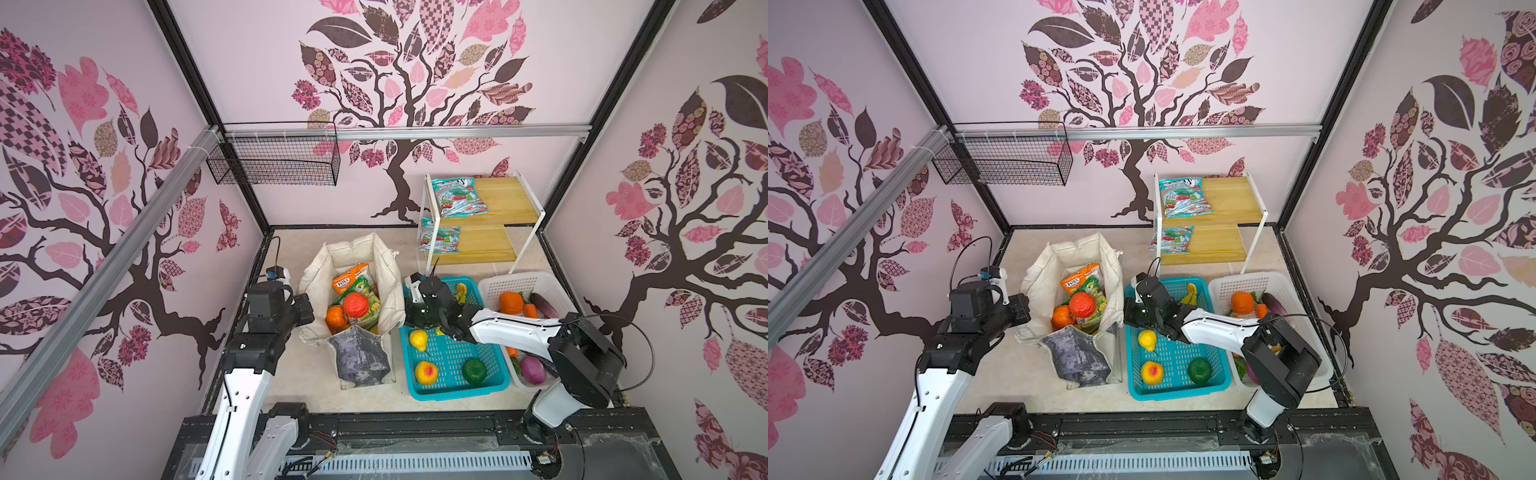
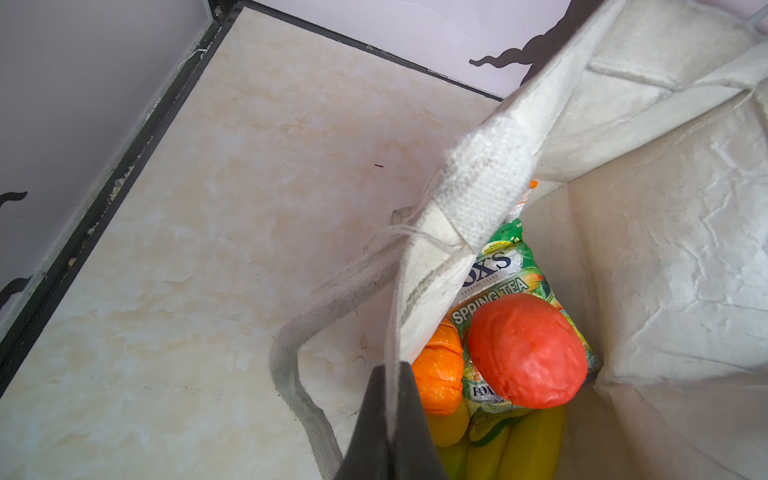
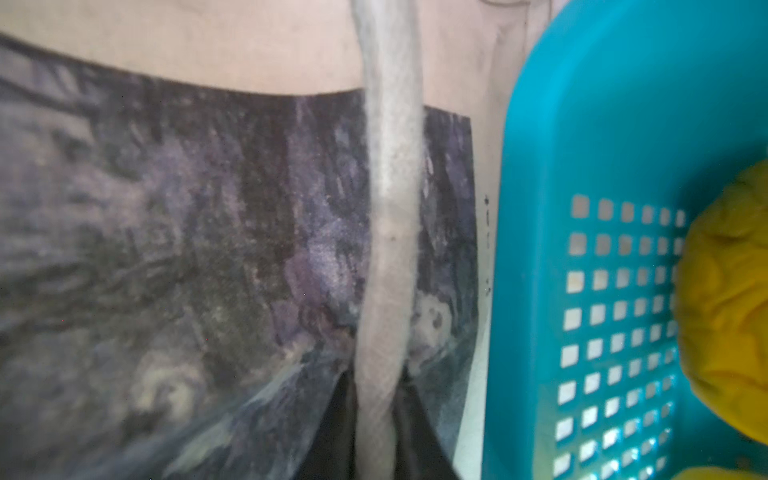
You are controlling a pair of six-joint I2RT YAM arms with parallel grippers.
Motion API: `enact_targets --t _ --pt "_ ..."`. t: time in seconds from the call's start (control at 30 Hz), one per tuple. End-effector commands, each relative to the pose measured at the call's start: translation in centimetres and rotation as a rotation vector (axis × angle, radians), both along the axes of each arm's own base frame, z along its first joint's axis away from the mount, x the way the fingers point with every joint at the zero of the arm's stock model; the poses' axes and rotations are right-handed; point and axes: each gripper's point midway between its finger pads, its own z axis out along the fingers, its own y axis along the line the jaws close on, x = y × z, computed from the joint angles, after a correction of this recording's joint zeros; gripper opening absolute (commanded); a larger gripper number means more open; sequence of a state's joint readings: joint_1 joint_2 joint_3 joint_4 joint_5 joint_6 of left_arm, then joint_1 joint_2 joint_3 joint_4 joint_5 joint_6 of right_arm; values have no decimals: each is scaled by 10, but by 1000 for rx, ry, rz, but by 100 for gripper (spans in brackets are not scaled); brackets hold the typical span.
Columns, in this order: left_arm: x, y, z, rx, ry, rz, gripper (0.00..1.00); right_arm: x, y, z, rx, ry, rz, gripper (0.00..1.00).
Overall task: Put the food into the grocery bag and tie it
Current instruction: 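Lower the right gripper to the tote handle nearest the teal basket and grasp it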
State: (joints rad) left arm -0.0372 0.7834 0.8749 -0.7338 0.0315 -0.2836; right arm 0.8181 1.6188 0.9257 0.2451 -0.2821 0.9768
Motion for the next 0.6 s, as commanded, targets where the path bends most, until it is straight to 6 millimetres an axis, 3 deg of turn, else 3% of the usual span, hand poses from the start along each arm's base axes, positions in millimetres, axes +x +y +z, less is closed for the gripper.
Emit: enact_targets --t 0.0,0.1,0.27,0.57 --pt "-2 -3 -8 -3 12 -19 0 7 -4 15 -29 -76 -24 10" --pt "-2 -2 -8 -2 12 -17 0 10 -20 24 -108 -129 -56 1" --pt "-1 -2 -7 -4 10 -14 0 14 -63 49 -227 -235 -170 0" --pt "3 -12 3 -76 -11 -33 0 12 -112 122 -437 -459 -194 0"
